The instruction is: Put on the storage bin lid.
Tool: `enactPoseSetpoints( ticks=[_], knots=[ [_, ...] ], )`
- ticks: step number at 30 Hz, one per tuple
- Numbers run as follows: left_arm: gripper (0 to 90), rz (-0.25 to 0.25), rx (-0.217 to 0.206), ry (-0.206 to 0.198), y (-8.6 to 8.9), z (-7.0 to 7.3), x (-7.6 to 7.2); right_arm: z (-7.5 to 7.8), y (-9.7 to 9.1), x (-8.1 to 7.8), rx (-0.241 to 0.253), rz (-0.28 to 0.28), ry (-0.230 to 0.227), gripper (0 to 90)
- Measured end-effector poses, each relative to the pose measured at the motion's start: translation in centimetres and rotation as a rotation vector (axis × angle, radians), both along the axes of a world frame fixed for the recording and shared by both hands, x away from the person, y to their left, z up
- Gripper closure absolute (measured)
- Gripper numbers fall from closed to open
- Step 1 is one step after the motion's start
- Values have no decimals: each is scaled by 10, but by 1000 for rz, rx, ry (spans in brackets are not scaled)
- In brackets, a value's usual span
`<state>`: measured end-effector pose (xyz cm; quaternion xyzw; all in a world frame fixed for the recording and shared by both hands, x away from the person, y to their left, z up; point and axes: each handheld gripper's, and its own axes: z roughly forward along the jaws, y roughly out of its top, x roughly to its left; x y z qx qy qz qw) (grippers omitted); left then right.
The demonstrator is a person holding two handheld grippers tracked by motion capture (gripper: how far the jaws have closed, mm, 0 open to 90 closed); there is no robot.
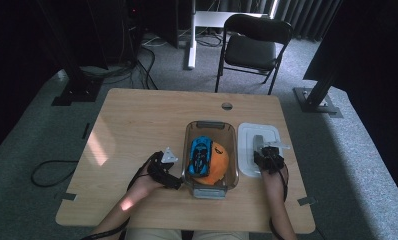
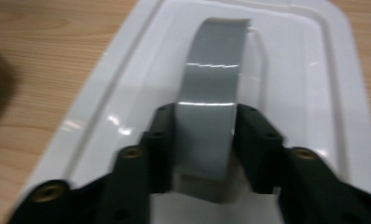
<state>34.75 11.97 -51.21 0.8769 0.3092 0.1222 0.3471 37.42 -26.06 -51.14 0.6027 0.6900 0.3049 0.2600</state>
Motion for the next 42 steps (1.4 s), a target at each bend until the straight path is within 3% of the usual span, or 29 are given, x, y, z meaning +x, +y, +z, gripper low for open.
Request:
enactPoseSetpoints(
  ticks=[2, 10, 18, 24, 33, 38, 42],
  knots=[
    [20, -4, -2, 2, -2, 0, -1, 0, 1, -1, -9, -7, -1, 658],
    [20, -7, -16, -8, -6, 0, -4, 8, -7, -11, 32, -15, -24, 672],
    [19, -21, -17, -4, -12, 0, -5, 34, -18, -31, 74, -35, -92, 673],
    [20, -27, -20, -5, -17, -1, -6, 56, -18, -42, 59, -23, -133, 673],
    [19, -40, -2, 1, -23, -3, -6, 89, -15, -57, 74, 1, -208, 673],
    [20, -39, 8, -14, -27, -3, -6, 103, -9, -65, 90, 33, -228, 673],
    [20, -37, 13, -12, -28, -3, -6, 110, -5, -69, 63, 36, -245, 673]
  ],
)
